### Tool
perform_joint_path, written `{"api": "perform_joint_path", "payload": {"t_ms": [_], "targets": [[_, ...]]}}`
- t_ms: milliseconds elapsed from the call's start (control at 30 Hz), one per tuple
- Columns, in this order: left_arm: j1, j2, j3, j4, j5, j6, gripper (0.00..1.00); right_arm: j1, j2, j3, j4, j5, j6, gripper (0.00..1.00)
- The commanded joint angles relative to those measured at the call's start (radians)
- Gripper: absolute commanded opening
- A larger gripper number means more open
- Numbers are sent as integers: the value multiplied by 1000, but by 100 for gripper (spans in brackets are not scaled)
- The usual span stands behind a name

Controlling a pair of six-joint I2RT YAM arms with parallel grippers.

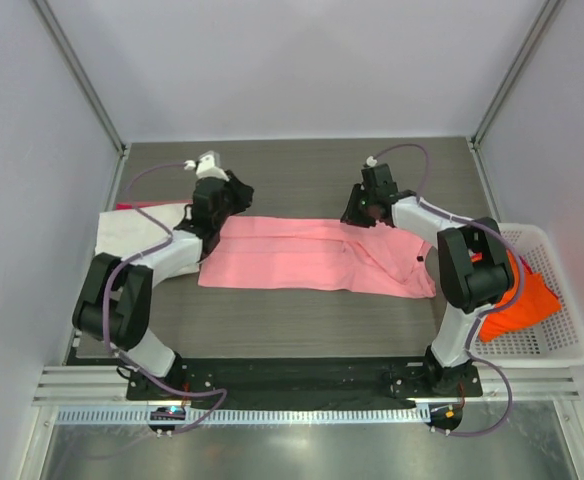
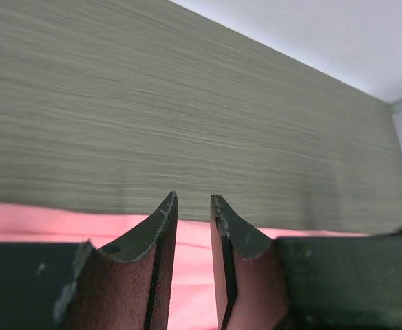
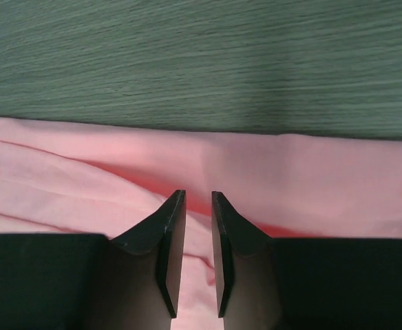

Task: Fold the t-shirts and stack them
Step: Fold the tshirt

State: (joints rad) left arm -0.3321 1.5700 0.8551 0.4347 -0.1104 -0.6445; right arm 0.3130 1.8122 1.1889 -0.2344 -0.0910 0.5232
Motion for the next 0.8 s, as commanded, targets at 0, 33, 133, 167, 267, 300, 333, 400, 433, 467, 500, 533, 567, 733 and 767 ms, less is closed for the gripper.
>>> {"api": "perform_joint_path", "payload": {"t_ms": [0,33,133,167,267,300,333,400,433,467,500,533,567,733,767], "targets": [[-74,73,117,-120,57,13,28,32,38,69,-9,16,-23,26],[-84,88,137,-143,69,5,29,40,48,69,-11,14,-25,24],[-116,154,205,-175,107,-36,30,57,65,63,-32,23,-45,21],[-123,177,247,-188,126,-41,30,64,62,54,-36,27,-54,21],[-150,249,315,-258,169,-43,29,86,44,2,-42,22,-58,20],[-160,265,349,-270,176,-43,29,93,17,-14,-43,16,-61,19],[-163,292,361,-283,192,-47,29,107,-3,-52,-43,7,-63,18],[-173,317,381,-287,209,-56,28,142,-49,-116,-36,-15,-63,18],[-174,335,398,-289,237,-66,27,149,-103,-136,-33,-35,-61,18],[-176,343,406,-290,247,-72,27,155,-128,-155,-28,-73,-61,18],[-183,349,410,-290,259,-76,27,155,-155,-184,-25,-84,-60,18],[-188,363,418,-283,270,-83,27,155,-206,-193,-29,-85,-64,18],[-197,369,426,-280,279,-86,27,155,-233,-198,-39,-69,-69,18],[-219,403,455,-263,336,-118,27,98,-343,-193,-92,11,-80,29],[-222,412,463,-258,342,-122,28,86,-355,-193,-94,19,-81,31]]}}
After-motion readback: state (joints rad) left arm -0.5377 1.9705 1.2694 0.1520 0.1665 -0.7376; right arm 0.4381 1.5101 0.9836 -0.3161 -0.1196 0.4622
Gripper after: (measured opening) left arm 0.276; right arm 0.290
